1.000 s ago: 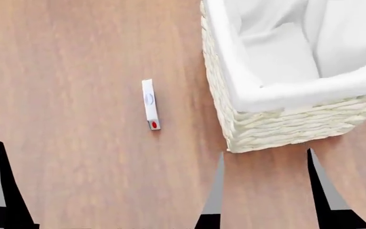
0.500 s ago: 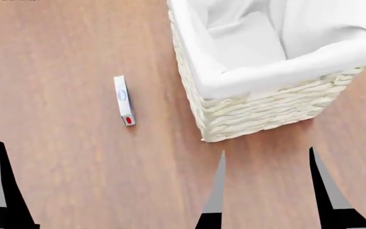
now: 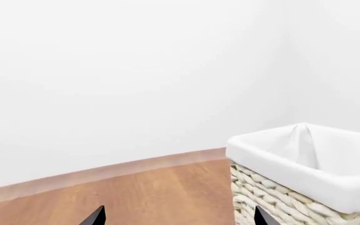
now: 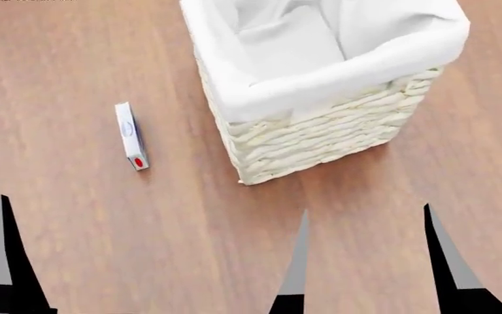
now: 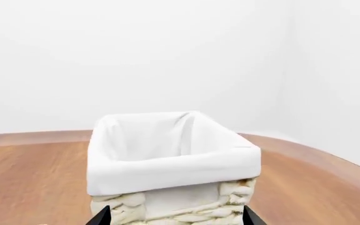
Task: Pick up the alphabet soup and the cream cheese box, and put them in the basket.
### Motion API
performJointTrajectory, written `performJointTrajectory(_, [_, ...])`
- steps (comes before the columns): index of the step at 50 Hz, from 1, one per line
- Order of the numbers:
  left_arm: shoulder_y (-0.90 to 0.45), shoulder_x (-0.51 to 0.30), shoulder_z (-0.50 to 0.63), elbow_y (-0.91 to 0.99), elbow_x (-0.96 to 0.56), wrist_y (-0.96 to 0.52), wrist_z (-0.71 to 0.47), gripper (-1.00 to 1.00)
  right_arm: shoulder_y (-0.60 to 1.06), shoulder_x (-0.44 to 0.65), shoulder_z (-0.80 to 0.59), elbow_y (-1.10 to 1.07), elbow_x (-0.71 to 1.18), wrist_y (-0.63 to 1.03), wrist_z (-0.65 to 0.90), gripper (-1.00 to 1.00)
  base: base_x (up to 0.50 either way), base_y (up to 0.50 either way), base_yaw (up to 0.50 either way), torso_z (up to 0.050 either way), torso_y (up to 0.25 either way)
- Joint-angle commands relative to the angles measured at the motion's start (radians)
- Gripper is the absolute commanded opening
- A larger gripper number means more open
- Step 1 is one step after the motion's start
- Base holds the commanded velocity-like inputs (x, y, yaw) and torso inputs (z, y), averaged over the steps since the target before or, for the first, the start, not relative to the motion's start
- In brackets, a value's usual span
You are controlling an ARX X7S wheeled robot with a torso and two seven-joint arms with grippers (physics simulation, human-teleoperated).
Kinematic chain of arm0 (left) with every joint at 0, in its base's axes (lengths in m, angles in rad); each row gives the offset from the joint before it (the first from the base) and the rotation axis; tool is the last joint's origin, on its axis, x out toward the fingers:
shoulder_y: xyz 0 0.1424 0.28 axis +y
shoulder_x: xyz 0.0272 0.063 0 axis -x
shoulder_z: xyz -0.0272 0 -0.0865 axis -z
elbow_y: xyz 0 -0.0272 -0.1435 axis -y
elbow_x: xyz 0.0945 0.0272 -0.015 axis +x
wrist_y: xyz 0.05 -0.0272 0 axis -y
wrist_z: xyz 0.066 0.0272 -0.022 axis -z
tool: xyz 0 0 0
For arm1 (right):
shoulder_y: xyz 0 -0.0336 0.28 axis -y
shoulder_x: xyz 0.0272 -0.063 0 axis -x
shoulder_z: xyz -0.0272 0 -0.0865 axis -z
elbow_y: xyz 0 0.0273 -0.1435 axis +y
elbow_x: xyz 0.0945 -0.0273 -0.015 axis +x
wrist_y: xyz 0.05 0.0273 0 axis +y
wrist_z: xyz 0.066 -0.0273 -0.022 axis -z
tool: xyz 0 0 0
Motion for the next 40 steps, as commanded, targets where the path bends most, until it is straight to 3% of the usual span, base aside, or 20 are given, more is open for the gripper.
performJointTrajectory(1, [0.005,-0.005,-0.002,0.001,-0.004,0.006,-0.006,1.00,0.006,0.004,-0.005,-0.011,0.002,0.010,0.004,1.00,0.00,0.00,-0.17,0.000,0.000])
performJointTrajectory(17, [0.011,-0.013,-0.007,-0.006,-0.016,0.023,-0.010,1.00,-0.015,0.012,-0.025,-0.059,-0.037,0.033,0.026,1.00,0.00,0.00,-0.02,0.000,0.000])
performJointTrajectory(33, [0.012,-0.014,0.008,-0.018,-0.012,0.036,-0.012,1.00,-0.021,0.054,-0.010,-0.265,0.010,0.287,0.073,1.00,0.00,0.00,0.00,0.000,0.000])
performJointTrajectory(36, [0.011,-0.016,0.005,-0.029,-0.014,0.045,-0.012,1.00,-0.006,0.130,-0.051,-0.267,0.077,0.331,0.166,1.00,0.00,0.00,0.00,0.000,0.000])
performJointTrajectory(40, [0.013,-0.016,0.008,-0.034,-0.013,0.049,-0.013,1.00,0.075,0.316,-0.159,-0.267,0.257,0.305,0.416,1.00,0.00,0.00,0.00,0.000,0.000])
